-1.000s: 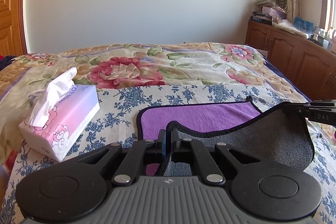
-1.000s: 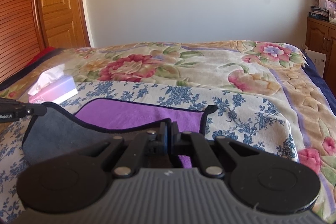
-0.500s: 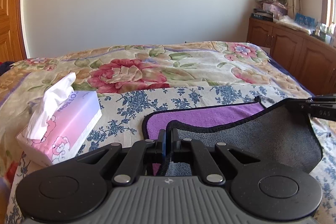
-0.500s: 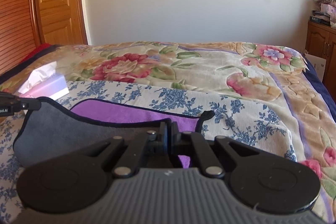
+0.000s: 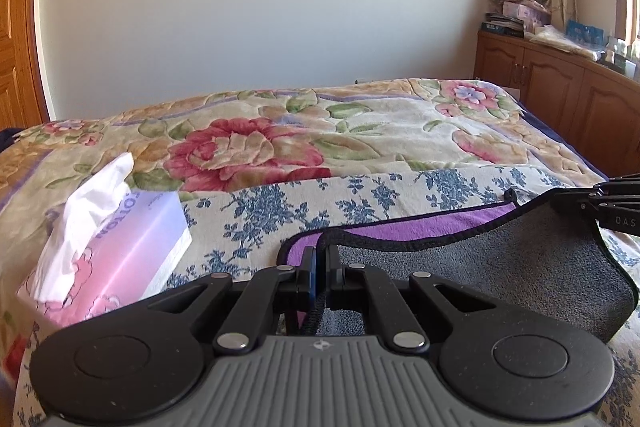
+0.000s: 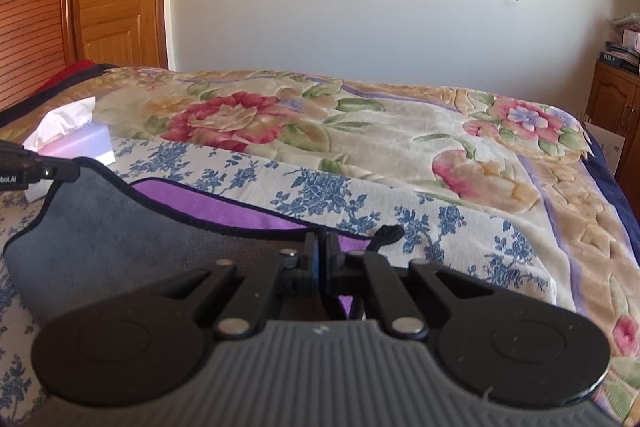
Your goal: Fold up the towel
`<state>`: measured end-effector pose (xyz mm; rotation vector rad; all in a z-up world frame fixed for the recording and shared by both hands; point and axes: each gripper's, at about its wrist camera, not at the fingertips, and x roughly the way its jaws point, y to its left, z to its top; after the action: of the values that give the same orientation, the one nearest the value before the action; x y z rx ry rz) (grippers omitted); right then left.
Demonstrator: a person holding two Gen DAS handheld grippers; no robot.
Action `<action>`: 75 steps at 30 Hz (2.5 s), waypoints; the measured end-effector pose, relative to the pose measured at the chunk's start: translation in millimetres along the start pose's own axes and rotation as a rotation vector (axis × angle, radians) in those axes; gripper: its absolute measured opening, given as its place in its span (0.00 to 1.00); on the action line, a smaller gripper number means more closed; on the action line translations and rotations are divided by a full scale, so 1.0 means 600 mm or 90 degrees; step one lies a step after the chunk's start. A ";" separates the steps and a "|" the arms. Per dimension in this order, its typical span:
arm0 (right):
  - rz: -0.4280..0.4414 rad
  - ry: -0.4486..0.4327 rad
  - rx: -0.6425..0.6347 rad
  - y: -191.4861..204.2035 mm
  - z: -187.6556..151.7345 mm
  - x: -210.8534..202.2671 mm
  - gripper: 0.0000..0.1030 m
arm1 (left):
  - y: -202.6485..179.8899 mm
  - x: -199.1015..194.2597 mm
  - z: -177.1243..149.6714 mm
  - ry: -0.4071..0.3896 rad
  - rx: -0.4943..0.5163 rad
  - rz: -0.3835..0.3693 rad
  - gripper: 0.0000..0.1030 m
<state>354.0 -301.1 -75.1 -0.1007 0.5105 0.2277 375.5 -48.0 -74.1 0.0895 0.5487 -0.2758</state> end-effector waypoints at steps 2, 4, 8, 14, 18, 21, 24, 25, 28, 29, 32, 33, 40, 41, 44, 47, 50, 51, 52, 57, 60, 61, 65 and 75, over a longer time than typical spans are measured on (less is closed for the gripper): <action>-0.003 0.000 -0.002 -0.003 0.003 0.003 0.04 | 0.000 0.007 0.004 0.002 0.001 -0.001 0.05; -0.006 0.000 -0.004 -0.005 0.006 0.007 0.04 | 0.000 0.013 0.007 0.003 0.003 -0.001 0.05; -0.012 -0.001 -0.015 -0.009 0.009 0.017 0.04 | 0.002 0.023 0.012 0.004 0.006 0.002 0.05; -0.020 0.009 -0.034 -0.010 0.014 0.030 0.04 | 0.004 0.034 0.016 0.007 0.010 0.006 0.05; -0.021 0.011 -0.032 -0.011 0.016 0.035 0.04 | 0.004 0.043 0.017 0.011 0.013 0.009 0.05; -0.024 0.018 -0.037 -0.012 0.017 0.043 0.04 | 0.005 0.046 0.020 0.010 0.009 0.009 0.05; -0.026 0.022 -0.042 -0.012 0.018 0.049 0.04 | 0.004 0.049 0.024 0.009 0.010 0.011 0.05; -0.026 0.023 -0.044 -0.011 0.019 0.050 0.04 | 0.004 0.049 0.026 0.008 0.011 0.011 0.05; -0.029 0.025 -0.043 -0.012 0.019 0.054 0.04 | 0.004 0.053 0.030 0.010 0.010 0.013 0.05; -0.029 0.025 -0.041 -0.013 0.019 0.055 0.04 | 0.003 0.055 0.032 0.011 0.011 0.013 0.05; -0.031 0.028 -0.041 -0.014 0.021 0.059 0.04 | 0.003 0.059 0.036 0.013 0.014 0.014 0.05; -0.032 0.028 -0.041 -0.014 0.023 0.060 0.04 | 0.002 0.061 0.038 0.013 0.016 0.015 0.05; -0.036 0.034 -0.046 -0.016 0.027 0.069 0.04 | 0.003 0.073 0.043 0.019 0.019 0.022 0.05; -0.037 0.035 -0.046 -0.016 0.027 0.071 0.04 | 0.003 0.076 0.043 0.020 0.020 0.024 0.05; -0.039 0.038 -0.044 -0.019 0.027 0.076 0.04 | 0.003 0.086 0.044 0.023 0.020 0.027 0.05; -0.041 0.042 -0.042 -0.021 0.026 0.081 0.04 | 0.003 0.093 0.044 0.026 0.020 0.030 0.05; -0.041 0.046 -0.038 -0.021 0.026 0.087 0.04 | 0.002 0.098 0.041 0.029 0.023 0.034 0.05; -0.041 0.047 -0.038 -0.021 0.025 0.088 0.04 | 0.002 0.100 0.040 0.029 0.023 0.036 0.05; -0.042 0.048 -0.038 -0.020 0.024 0.090 0.04 | 0.002 0.101 0.040 0.030 0.021 0.037 0.05; -0.045 0.059 -0.043 -0.019 0.021 0.099 0.04 | 0.001 0.113 0.039 0.036 0.022 0.043 0.05; -0.046 0.065 -0.044 -0.019 0.017 0.103 0.04 | -0.002 0.118 0.037 0.042 0.031 0.047 0.05; -0.046 0.066 -0.042 -0.019 0.016 0.104 0.04 | -0.002 0.120 0.036 0.043 0.032 0.047 0.05; -0.046 0.070 -0.039 -0.019 0.014 0.107 0.04 | -0.001 0.124 0.033 0.048 0.030 0.052 0.05; -0.050 0.081 -0.023 -0.022 0.008 0.109 0.16 | -0.004 0.135 0.029 0.063 0.034 0.067 0.19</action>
<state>415.0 -300.7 -102.8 -0.1707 0.6279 0.1546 449.6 -71.9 -102.0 0.1841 0.6330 -0.1836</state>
